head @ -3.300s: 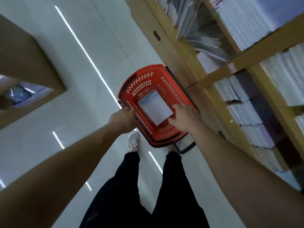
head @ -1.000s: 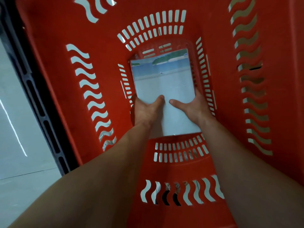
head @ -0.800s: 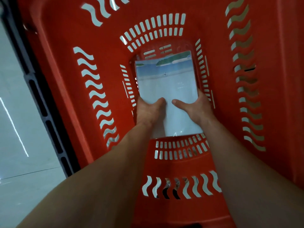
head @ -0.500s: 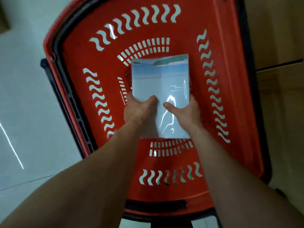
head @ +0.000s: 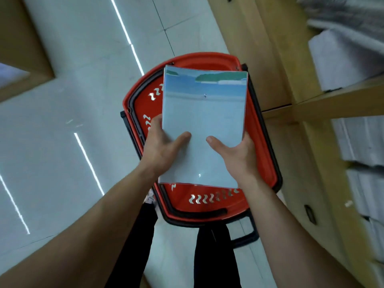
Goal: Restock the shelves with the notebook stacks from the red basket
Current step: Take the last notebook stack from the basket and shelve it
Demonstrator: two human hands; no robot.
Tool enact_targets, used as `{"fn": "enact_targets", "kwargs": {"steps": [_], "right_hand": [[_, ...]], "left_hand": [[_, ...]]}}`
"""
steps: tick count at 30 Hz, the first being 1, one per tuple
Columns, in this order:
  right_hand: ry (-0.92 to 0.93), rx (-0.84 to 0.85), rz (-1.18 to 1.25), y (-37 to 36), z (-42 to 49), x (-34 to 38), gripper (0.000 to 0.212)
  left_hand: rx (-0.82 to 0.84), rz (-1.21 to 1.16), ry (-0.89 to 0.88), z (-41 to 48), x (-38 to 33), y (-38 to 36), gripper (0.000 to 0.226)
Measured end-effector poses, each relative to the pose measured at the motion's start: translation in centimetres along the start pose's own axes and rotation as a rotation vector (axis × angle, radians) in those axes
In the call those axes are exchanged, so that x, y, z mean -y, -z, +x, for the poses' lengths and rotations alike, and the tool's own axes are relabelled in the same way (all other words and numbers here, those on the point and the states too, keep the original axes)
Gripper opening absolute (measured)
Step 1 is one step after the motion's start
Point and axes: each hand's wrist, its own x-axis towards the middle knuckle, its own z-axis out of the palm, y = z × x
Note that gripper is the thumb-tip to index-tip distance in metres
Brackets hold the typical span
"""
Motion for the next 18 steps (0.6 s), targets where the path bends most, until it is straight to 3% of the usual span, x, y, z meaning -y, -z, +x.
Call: {"fn": "enact_targets", "kwargs": {"steps": [9,14,18], "right_hand": [[-0.021,-0.172,0.079,2.0,-14.2,8.3,0.043],[-0.053,-0.33,0.084,3.3,-23.4,12.4,0.046],[-0.093,-0.487,0.093,4.2,-30.2,14.7,0.062]], "left_hand": [[0.083,0.02,-0.127,-11.4,-6.8,6.2,0.074],[0.167,0.08,-0.213,-17.9,-11.3,9.0,0.074],[0.313,0.162,-0.336,-22.6,-14.7,10.8,0.07]]}}
